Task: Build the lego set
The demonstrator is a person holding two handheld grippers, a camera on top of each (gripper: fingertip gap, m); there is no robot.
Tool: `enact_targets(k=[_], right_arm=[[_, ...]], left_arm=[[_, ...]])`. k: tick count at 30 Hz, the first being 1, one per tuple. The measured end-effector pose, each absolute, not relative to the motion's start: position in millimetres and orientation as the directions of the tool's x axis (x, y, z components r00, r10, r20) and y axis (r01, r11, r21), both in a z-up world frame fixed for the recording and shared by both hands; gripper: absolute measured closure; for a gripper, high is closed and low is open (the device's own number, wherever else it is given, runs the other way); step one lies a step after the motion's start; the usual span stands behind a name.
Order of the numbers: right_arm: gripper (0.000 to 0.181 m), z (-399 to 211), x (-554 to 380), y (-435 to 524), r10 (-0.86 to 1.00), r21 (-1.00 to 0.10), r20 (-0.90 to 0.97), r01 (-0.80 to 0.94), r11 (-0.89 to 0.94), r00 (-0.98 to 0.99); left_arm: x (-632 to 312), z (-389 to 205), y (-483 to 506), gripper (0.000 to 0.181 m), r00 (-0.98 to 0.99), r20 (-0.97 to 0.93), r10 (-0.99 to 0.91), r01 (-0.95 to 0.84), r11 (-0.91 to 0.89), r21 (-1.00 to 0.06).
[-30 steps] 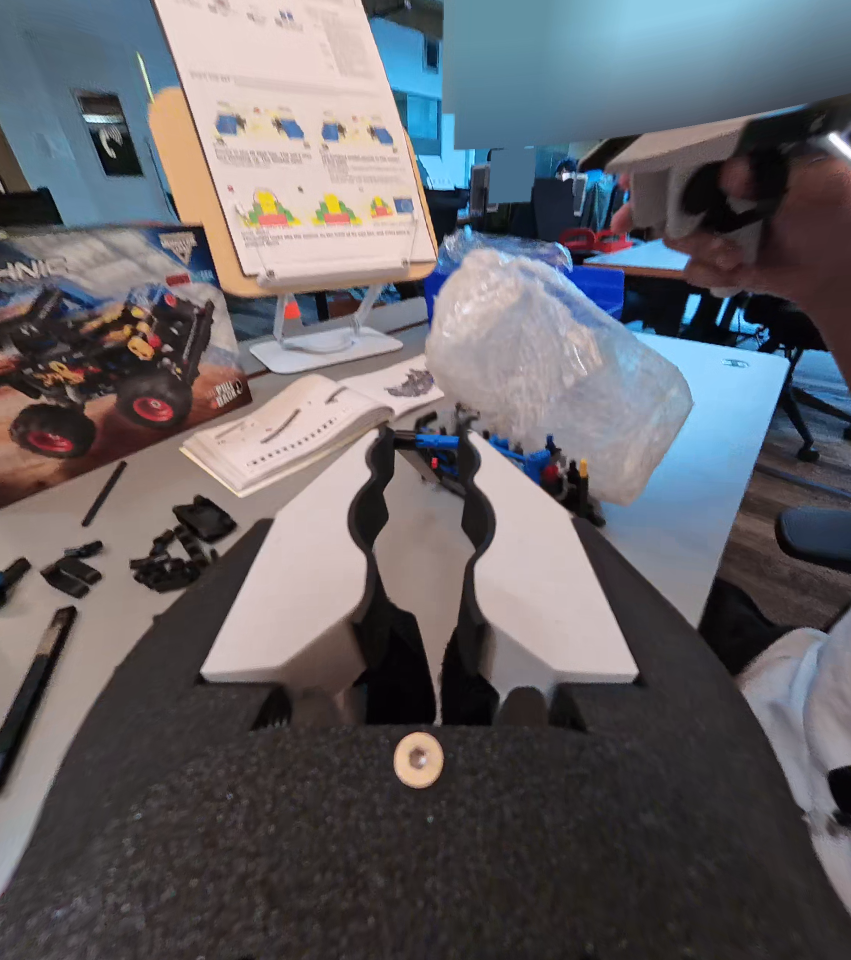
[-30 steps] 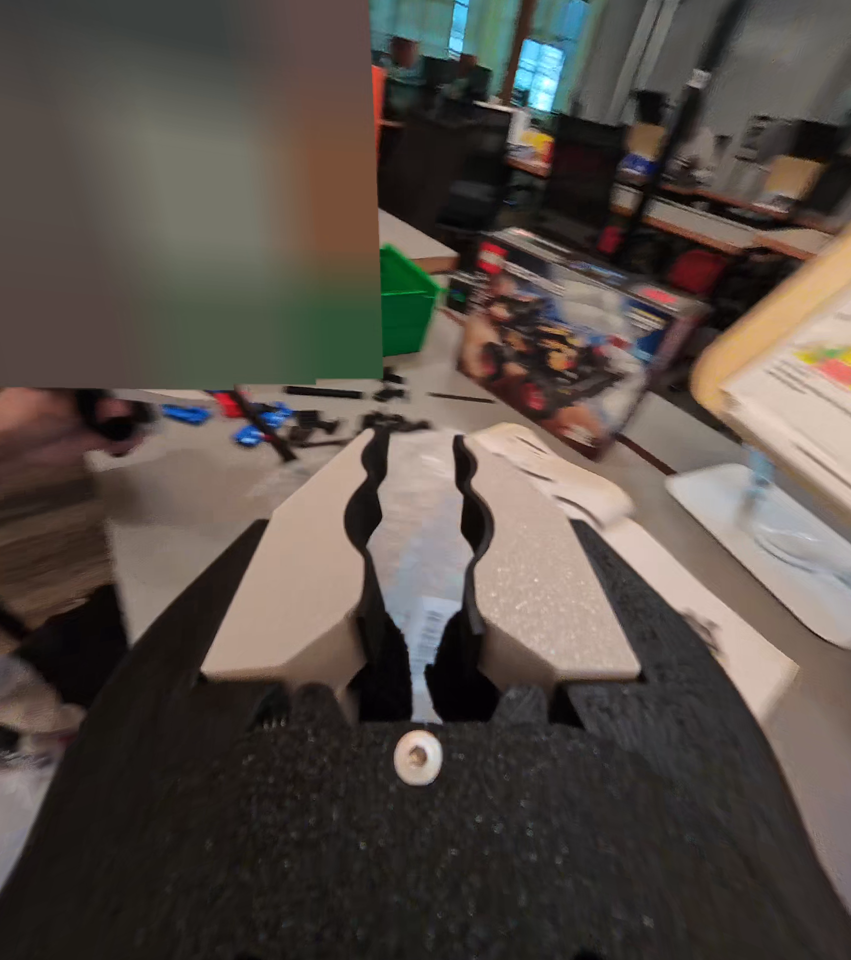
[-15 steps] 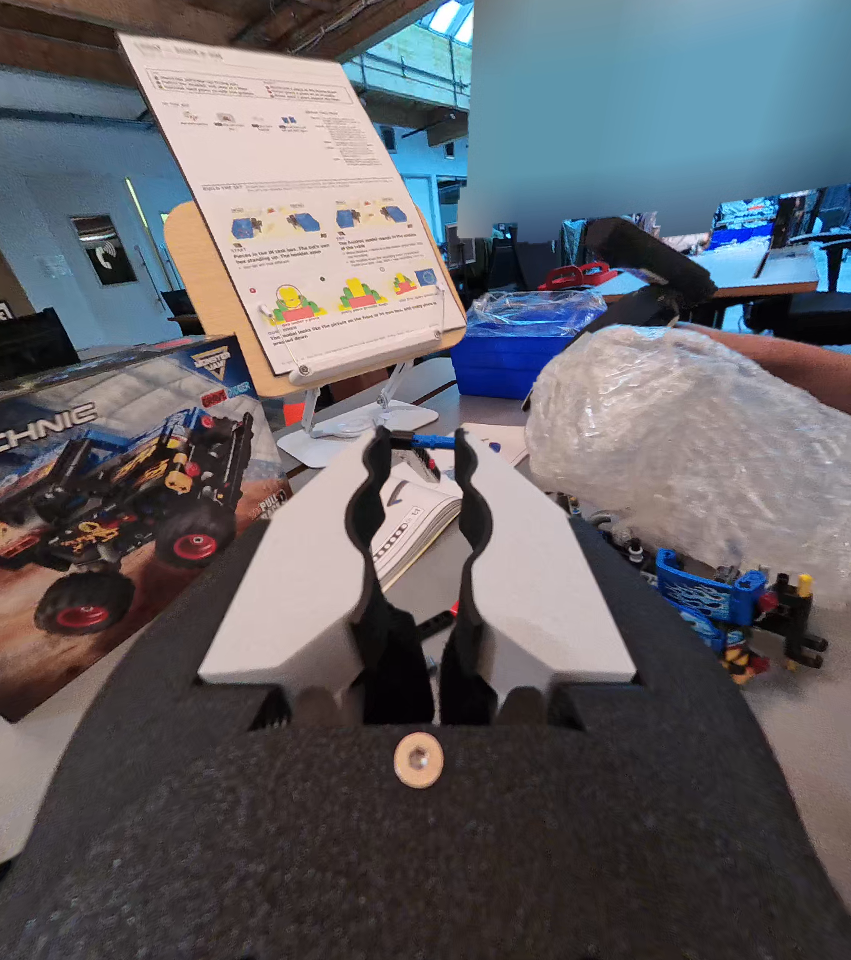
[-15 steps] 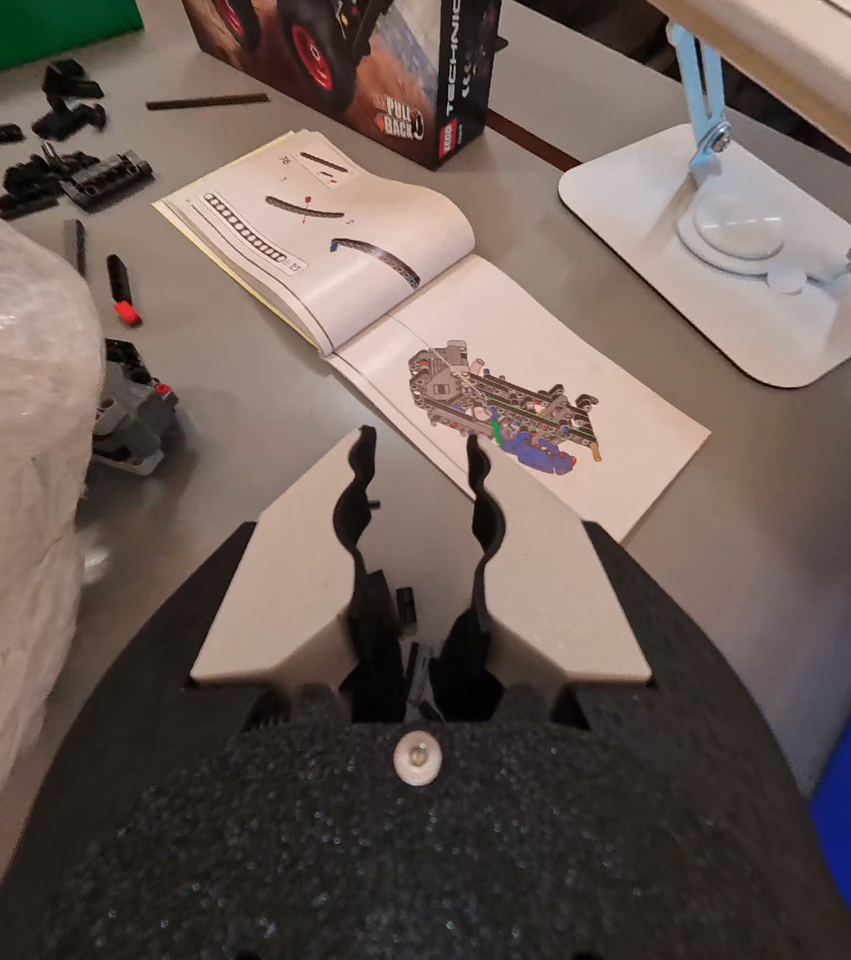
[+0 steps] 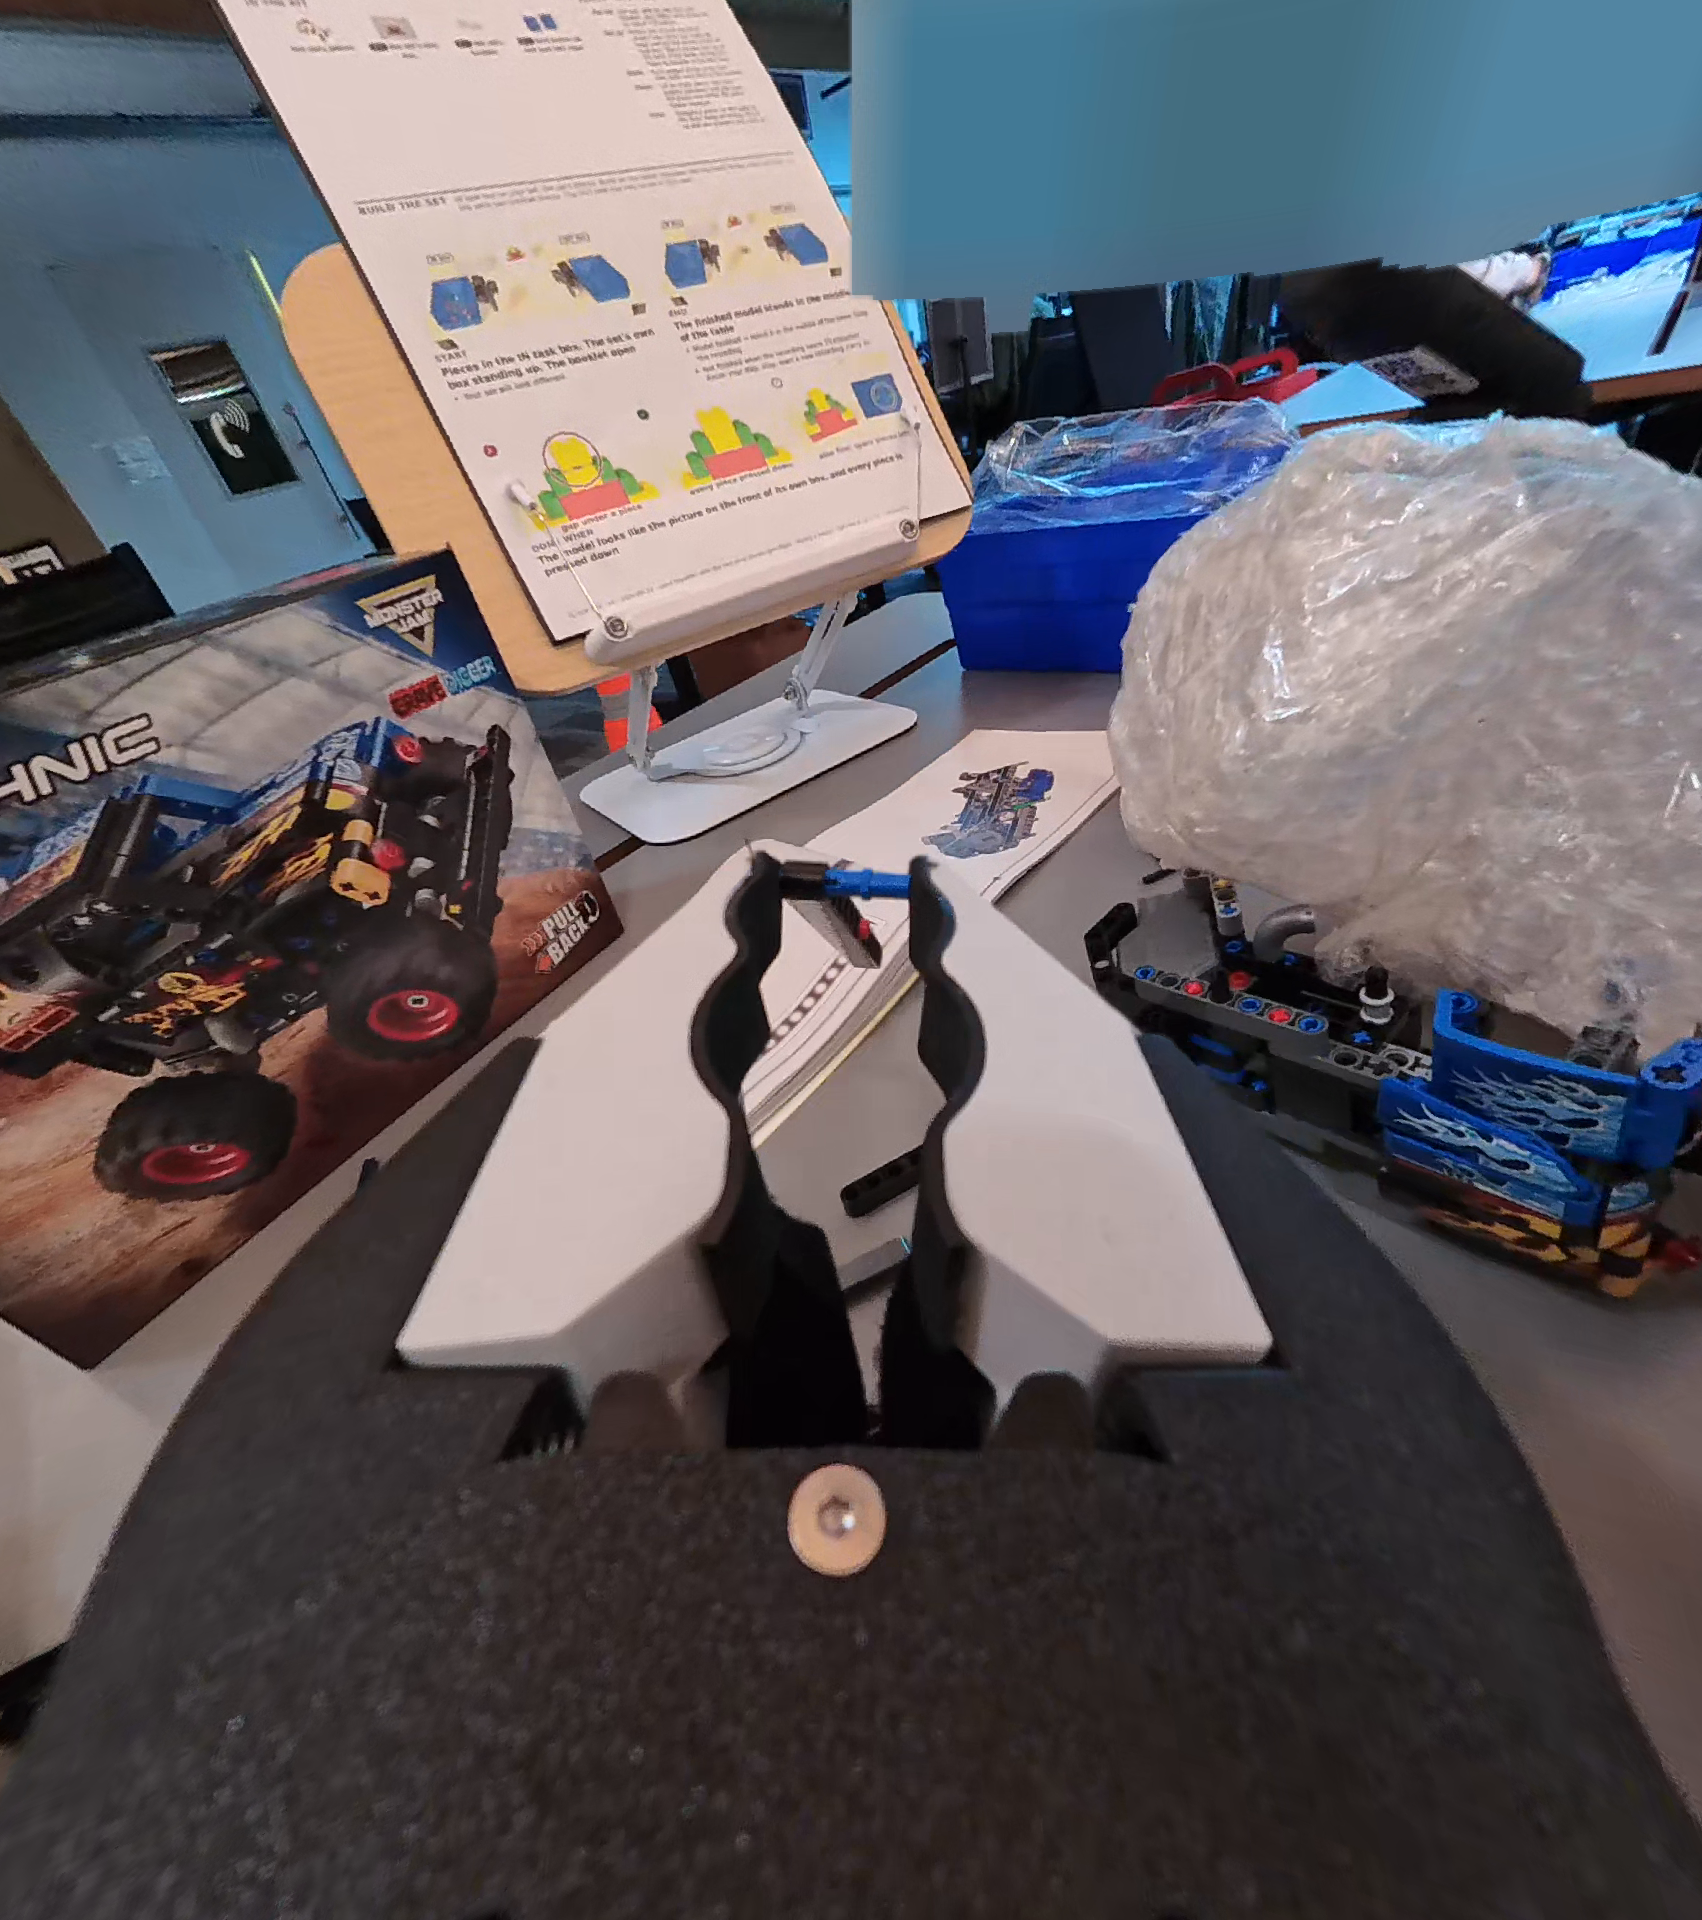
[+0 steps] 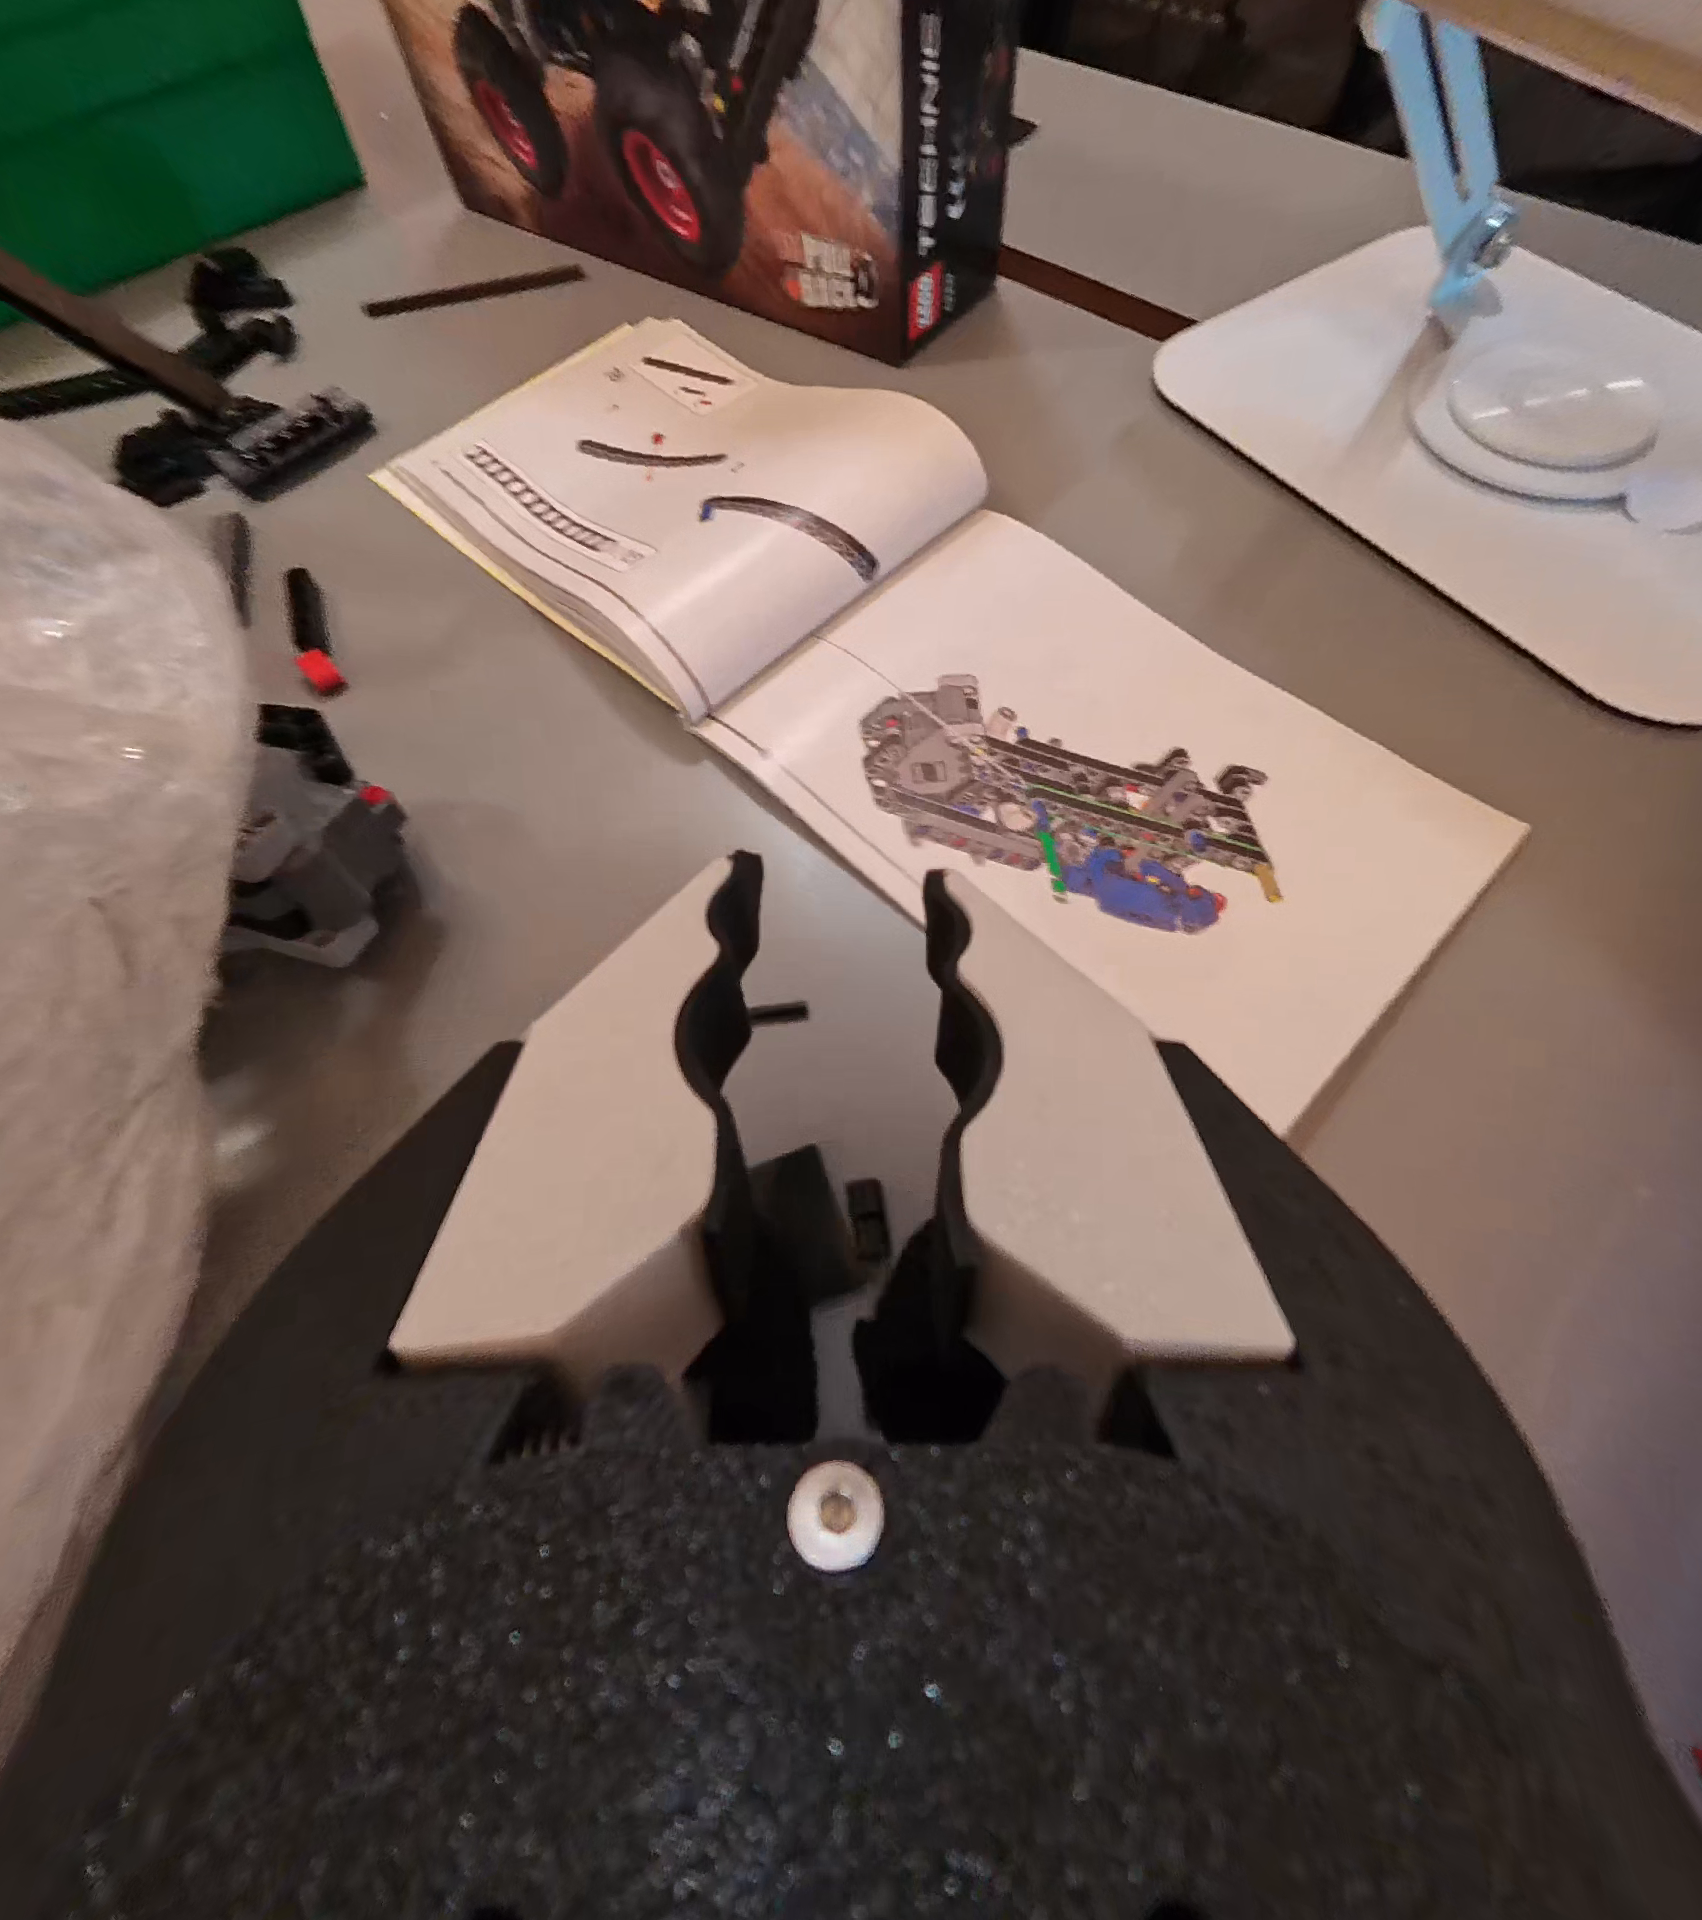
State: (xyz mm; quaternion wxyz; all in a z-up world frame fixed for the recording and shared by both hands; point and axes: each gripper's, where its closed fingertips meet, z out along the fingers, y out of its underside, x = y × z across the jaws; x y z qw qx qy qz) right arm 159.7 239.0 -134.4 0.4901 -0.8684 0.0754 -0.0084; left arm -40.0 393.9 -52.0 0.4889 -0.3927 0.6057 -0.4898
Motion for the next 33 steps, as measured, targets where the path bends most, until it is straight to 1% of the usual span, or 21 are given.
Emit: enact_targets(k=[4, 7, 15, 18, 22, 25, 29, 31, 33], right_arm=[[0.150, -134.7, 184.8, 228.6, -0.243, -0.846, -0.030, -0.154, -0.511, 0.970], [0.150, -135.2, 194.5, 223.0, -0.284, -0.841, -0.051, -0.194, -0.506, 0.958], [0.150, -143.3, 197.1, 220.6, -0.287, -0.819, -0.023, -0.182, -0.544, 0.958], [0.150, -143.0, 194.6, 220.8, -0.277, -0.816, -0.013, -0.170, -0.553, 0.961], [0.148, -125.1, 181.2, 222.2, -0.218, -0.843, -0.033, -0.144, -0.517, 0.975], [0.147, -87.7, 166.9, 218.9, -0.194, -0.907, -0.028, -0.107, -0.407, 0.981], [0.148, -42.2, 122.7, 208.5, -0.091, -0.953, -0.092, -0.114, -0.281, 0.992], [0.147, -36.4, 90.2, 203.2, -0.020, -0.950, -0.110, -0.111, -0.292, 0.994], [0.147, -36.8, 54.5, 196.8, 0.043, -0.945, -0.125, -0.106, -0.310, 0.991]], left_arm=[[-39.1, -56.8, 395.1, 0.159, -0.218, -0.193, -0.957, -0.018, 0.202, -0.979], [-37.2, -61.5, 397.3, 0.159, -0.217, -0.175, -0.960, -0.042, 0.188, -0.981], [-36.5, -63.2, 395.0, 0.159, -0.232, -0.170, -0.958, -0.056, 0.187, -0.981], [-38.9, -59.7, 386.1, 0.159, -0.267, -0.156, -0.951, -0.057, 0.177, -0.983], [-52.6, -64.1, 372.0, 0.158, -0.265, -0.033, -0.964, -0.139, 0.072, -0.988], [-77.8, -74.4, 367.7, 0.158, -0.206, 0.011, -0.978, -0.224, 0.036, -0.974], [-119.5, -78.1, 355.2, 0.159, -0.172, 0.110, -0.979, -0.235, -0.068, -0.970], [-134.6, -84.8, 345.4, 0.159, -0.165, 0.172, -0.971, -0.250, -0.127, -0.960], [-146.7, -94.5, 335.6, 0.159, -0.158, 0.196, -0.968, -0.272, -0.148, -0.951]])
